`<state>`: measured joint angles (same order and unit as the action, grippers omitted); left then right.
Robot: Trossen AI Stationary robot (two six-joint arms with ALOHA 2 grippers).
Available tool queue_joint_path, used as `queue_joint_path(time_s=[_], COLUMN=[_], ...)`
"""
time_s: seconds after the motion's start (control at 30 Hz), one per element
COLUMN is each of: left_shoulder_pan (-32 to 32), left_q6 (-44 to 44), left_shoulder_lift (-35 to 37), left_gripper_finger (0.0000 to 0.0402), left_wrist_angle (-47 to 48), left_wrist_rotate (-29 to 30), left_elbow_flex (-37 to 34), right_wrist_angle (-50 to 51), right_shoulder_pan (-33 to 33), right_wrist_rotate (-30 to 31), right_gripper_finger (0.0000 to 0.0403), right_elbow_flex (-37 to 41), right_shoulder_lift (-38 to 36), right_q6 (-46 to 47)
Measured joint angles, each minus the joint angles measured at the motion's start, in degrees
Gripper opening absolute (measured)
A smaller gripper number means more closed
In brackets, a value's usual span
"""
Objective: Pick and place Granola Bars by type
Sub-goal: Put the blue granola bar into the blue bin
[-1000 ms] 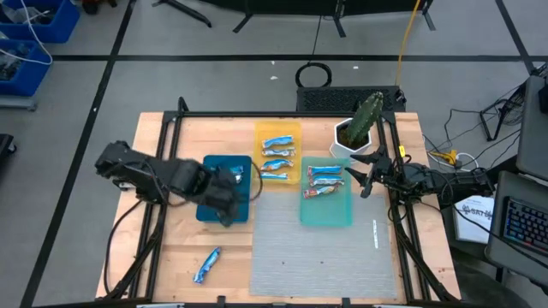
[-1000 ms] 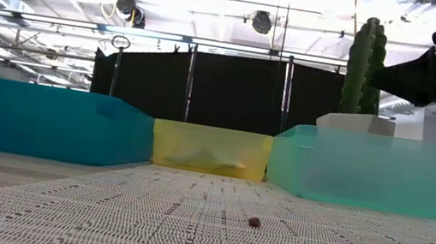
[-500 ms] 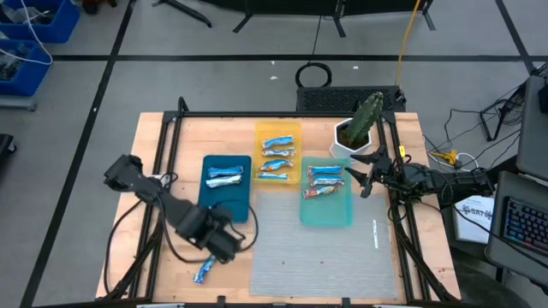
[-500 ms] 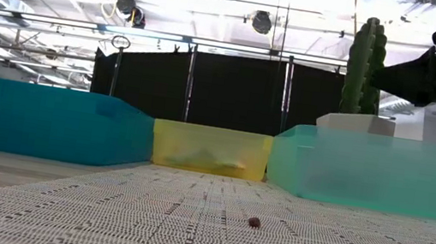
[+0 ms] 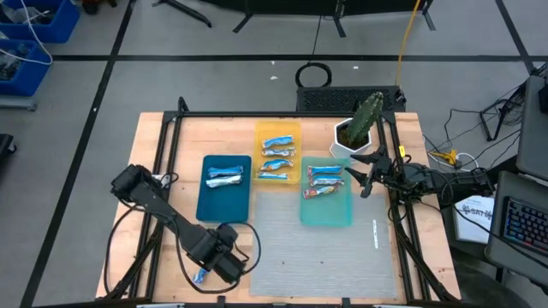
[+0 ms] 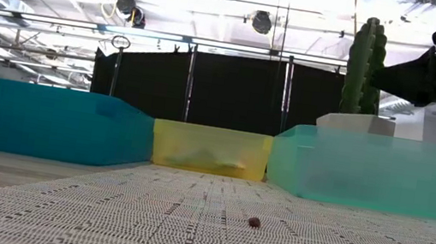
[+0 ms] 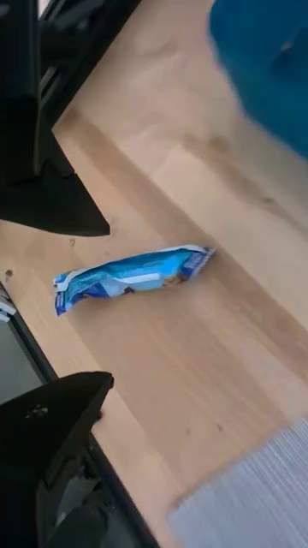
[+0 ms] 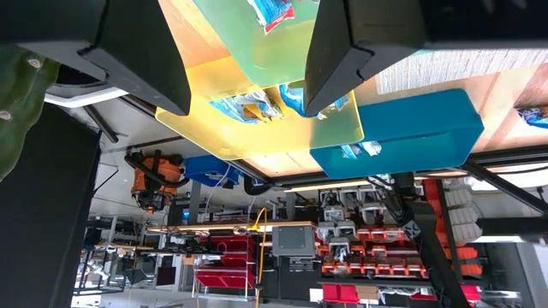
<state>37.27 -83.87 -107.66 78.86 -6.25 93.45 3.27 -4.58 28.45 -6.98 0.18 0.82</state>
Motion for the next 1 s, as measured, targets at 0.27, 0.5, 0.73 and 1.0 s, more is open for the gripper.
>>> queue_joint_path(time_s=[0.27,0.5,0.73,1.0], left_shoulder_pan=[1.43,1.81,1.8,1.76], left_q6=[-3.86,-3.97,-3.44,-4.48], left_shoulder_lift=[-0.09,-0.09,-0.07,-0.07], left_gripper_finger=[0.0287,0.0272,0.0292,0.0318], left_wrist_angle=[-8.31,-14.25,-17.57,-24.24], left_wrist_rotate=[-4.43,-6.05,-5.28,-5.48], left_elbow_flex=[-9.52,-14.83,-18.72,-23.02], right_wrist_angle=[-0.02,-0.02,-0.02,-0.02], right_shoulder_pan=[-0.02,-0.02,-0.01,-0.01], right_wrist_rotate=[0.0,-0.02,-0.01,-0.02], right_gripper_finger=[0.0222,0.0222,0.0222,0.0222], right_elbow_flex=[0.02,0.02,0.01,0.01], right_shoulder_lift=[0.0,0.0,-0.01,-0.01], right_q6=[0.0,0.0,0.0,0.0])
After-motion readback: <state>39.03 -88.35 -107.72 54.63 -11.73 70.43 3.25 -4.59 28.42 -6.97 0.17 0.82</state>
